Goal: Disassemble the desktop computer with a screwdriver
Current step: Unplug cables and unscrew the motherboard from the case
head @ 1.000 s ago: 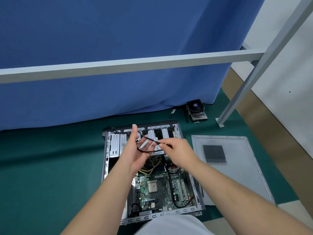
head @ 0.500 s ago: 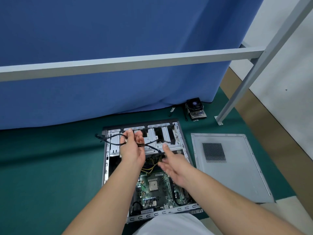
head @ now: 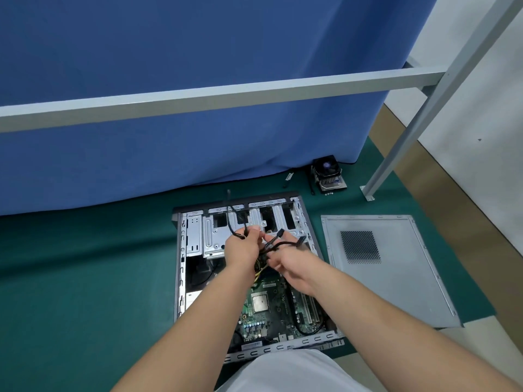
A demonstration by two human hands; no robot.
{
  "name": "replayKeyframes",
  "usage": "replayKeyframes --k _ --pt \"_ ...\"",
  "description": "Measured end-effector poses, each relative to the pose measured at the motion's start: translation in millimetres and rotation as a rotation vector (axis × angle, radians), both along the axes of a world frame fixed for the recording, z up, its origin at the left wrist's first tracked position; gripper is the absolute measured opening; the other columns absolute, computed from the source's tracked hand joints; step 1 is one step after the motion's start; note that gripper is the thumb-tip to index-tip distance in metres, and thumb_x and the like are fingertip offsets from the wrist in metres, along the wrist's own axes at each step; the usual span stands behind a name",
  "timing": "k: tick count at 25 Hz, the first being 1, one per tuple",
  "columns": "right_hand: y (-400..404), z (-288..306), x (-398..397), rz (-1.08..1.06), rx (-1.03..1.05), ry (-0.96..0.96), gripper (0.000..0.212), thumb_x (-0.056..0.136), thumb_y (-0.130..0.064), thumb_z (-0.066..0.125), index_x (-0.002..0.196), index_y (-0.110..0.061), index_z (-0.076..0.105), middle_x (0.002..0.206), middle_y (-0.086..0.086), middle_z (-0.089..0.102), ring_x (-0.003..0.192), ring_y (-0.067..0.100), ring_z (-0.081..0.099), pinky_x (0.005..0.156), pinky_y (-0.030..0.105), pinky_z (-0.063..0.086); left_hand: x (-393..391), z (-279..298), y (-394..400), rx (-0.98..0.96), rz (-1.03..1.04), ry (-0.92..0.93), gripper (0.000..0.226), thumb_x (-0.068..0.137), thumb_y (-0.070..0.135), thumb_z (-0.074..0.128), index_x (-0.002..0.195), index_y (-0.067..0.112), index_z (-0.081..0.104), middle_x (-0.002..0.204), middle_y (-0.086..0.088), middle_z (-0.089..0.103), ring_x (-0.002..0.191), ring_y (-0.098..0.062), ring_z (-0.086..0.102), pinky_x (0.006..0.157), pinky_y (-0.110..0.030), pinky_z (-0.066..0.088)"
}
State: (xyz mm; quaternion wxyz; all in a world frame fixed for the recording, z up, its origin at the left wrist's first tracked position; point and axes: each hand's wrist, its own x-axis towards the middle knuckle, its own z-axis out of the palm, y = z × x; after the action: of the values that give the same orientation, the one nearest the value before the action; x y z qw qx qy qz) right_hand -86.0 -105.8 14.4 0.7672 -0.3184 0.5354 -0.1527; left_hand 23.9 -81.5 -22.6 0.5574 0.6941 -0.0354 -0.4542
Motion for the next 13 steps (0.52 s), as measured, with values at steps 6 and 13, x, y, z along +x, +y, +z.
replayKeyframes --k 6,13 --pt "-11 -9 3 -0.046 -0.019 0.129 0.019 0.102 -0.029 0.062 0.11 -0.012 0.067 0.112 0.01 0.074 0.079 0.014 0.059 0.074 0.026 0.056 2 -7 3 0.257 -0.236 -0.28 0.049 0.094 0.057 0.064 0.082 0.009 0.066 0.07 0.001 0.067 0.077 -0.025 0.064 0.066 -0.031 0.05" --pt "-40 -3 7 0.238 -0.133 0.342 0.05 0.101 -0.064 0.042 0.103 -0.016 0.055 0.084 0.001 0.073 0.081 0.017 0.063 0.085 0.036 0.052 -7 -5 26 0.171 -0.852 -0.336 0.066 0.095 0.071 0.044 0.073 0.011 0.061 0.052 0.003 0.062 0.044 -0.009 0.055 0.055 -0.023 0.048"
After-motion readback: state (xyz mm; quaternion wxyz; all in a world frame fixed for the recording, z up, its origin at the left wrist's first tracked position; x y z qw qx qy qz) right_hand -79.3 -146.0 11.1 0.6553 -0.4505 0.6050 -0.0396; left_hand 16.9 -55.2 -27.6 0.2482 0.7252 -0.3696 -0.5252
